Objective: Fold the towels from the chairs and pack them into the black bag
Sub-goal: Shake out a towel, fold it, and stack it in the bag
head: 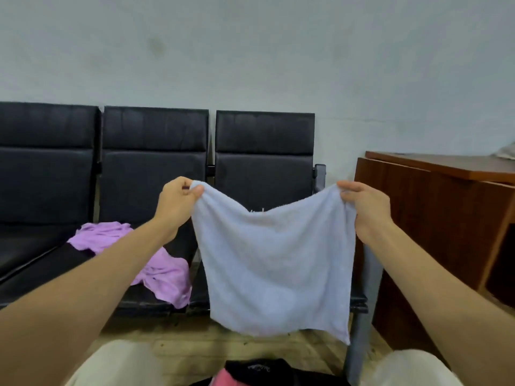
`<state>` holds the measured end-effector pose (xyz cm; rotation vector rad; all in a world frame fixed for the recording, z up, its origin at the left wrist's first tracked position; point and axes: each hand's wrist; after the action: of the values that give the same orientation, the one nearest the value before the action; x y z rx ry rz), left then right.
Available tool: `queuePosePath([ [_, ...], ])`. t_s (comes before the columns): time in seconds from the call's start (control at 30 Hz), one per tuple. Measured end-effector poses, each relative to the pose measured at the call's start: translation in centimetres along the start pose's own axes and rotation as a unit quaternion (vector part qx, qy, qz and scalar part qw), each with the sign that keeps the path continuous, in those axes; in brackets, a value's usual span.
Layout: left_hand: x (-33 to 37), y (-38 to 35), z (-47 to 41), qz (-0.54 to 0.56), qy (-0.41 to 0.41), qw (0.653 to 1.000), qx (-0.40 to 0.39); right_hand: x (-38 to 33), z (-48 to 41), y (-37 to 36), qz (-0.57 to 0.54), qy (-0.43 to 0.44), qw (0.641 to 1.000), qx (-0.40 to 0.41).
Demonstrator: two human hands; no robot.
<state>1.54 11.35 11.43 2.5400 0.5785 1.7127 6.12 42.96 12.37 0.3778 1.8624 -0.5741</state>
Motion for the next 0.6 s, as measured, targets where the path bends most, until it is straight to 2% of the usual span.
queuePosePath([
  [0.2, 1.1, 1.2, 0.6, 0.035, 0.069, 0.996, 0.034, -0.1, -0.4, 1.3, 0.043, 0.014, 0.998, 0.054],
  [0.3, 1.7, 1.3, 0.7, 0.083, 0.107, 0.990, 0.037, -0.5, 0.4, 1.4, 0.119, 0.071, 0.990, 0.040],
  [0.37, 2.1, 1.1, 0.7, 0.098, 0.126, 0.986, 0.040, -0.7, 0.9, 1.8, 0.204, 0.133, 0.969, 0.034],
  [0.47, 2.2, 0.8, 0.5, 0.038, 0.123, 0.990, 0.057, -0.1, 1.0, 2.8, 0.299, 0.212, 0.931, 0.009],
  [0.53, 2.3, 0.7, 0.8, -0.025, 0.108, 0.992, 0.063, 0.4, 1.0, 3.0, 0.323, 0.220, 0.920, -0.002],
  [0.6, 2.1, 0.6, 0.9, -0.037, 0.113, 0.990, 0.072, 0.2, 1.2, 3.0, 0.335, 0.205, 0.920, 0.000],
])
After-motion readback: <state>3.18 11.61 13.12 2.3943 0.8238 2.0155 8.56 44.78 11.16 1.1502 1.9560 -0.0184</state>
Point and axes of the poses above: each hand's wrist, its own z-axis away from the middle knuckle, its own y-axis out of the back of the hand, x = y × z, and after that the axes turned 3 degrees about y, right-handed
